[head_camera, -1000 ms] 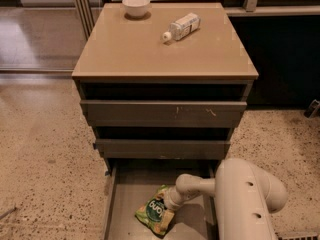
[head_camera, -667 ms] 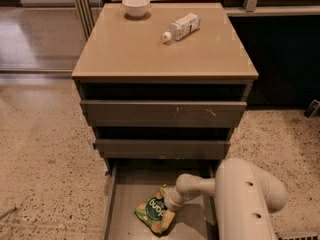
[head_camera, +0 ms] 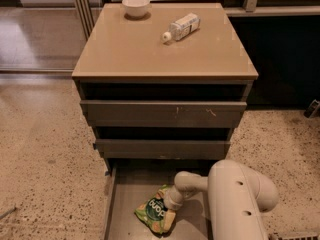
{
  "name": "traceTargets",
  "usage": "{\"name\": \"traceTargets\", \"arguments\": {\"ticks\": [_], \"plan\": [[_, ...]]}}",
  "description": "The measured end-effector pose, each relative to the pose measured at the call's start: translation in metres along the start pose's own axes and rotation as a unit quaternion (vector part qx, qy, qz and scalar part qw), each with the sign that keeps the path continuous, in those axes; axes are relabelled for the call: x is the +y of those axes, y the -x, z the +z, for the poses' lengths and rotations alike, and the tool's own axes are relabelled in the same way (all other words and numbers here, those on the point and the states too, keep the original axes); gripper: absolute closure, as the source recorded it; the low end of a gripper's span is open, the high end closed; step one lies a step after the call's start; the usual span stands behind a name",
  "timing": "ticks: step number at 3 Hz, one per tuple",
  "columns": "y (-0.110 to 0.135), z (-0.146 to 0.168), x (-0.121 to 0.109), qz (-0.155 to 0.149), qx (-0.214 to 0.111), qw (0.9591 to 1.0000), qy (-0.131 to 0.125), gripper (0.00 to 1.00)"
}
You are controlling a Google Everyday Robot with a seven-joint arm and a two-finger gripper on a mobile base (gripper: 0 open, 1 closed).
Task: Pick green rice chip bag from bottom drawer and place on counter
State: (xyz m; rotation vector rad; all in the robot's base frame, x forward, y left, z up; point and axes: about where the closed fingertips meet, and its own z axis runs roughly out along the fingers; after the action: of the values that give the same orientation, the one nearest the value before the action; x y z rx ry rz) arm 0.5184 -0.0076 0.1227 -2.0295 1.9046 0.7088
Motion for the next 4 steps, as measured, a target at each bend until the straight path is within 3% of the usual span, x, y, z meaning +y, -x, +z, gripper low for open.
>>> {"name": "traceTargets", "arguments": {"ticks": [1, 2, 4], "plan": [[0.0000, 0.0000, 0.0000, 0.000, 0.000, 1.0000, 0.000, 0.00], [0.0000, 0.0000, 0.0000, 0.000, 0.000, 1.0000, 0.000, 0.19], [0.0000, 0.0001, 0.0001, 0.000, 0.000, 1.0000, 0.000, 0.65]]}}
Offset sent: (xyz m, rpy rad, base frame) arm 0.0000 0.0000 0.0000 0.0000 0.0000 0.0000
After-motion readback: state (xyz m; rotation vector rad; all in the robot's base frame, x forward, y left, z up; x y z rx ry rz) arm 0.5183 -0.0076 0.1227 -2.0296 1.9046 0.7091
